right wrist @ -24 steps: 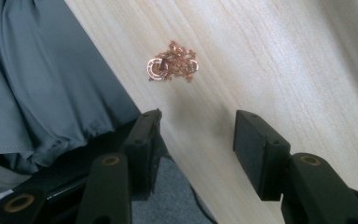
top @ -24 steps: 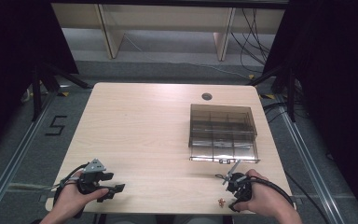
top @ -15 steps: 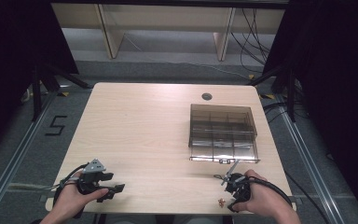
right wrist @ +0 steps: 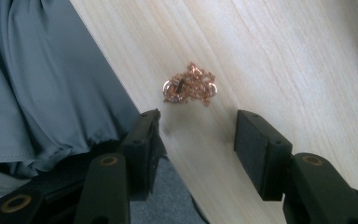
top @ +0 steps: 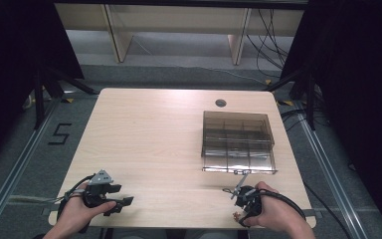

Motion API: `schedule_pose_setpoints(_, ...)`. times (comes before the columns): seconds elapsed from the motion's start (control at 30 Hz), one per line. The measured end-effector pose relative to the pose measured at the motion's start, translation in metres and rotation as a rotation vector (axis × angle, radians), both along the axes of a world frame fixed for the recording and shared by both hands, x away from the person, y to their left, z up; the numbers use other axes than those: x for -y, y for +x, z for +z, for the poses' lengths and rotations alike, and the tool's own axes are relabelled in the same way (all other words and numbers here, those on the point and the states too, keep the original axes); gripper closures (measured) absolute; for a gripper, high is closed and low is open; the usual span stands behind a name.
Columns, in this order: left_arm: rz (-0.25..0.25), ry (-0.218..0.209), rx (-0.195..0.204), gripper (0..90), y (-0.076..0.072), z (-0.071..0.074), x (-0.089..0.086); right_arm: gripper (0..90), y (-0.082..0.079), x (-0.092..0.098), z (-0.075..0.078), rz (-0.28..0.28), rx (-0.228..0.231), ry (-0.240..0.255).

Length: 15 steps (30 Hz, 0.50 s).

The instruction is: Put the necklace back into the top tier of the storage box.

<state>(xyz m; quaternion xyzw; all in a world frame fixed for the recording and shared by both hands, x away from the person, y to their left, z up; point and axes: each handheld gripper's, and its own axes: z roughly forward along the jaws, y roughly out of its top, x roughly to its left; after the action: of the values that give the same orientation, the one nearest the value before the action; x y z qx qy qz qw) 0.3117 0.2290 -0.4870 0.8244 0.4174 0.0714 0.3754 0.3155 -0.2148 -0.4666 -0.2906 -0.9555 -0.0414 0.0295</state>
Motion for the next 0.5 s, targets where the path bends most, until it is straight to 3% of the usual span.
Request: schedule_pose_setpoints(0.5, 0.010, 0.003, -0.008, 31.5, 0.000, 0.000, 0.000, 53.2, 0.001, -0.014, -0.005, 0.050, 0.014, -0.021)
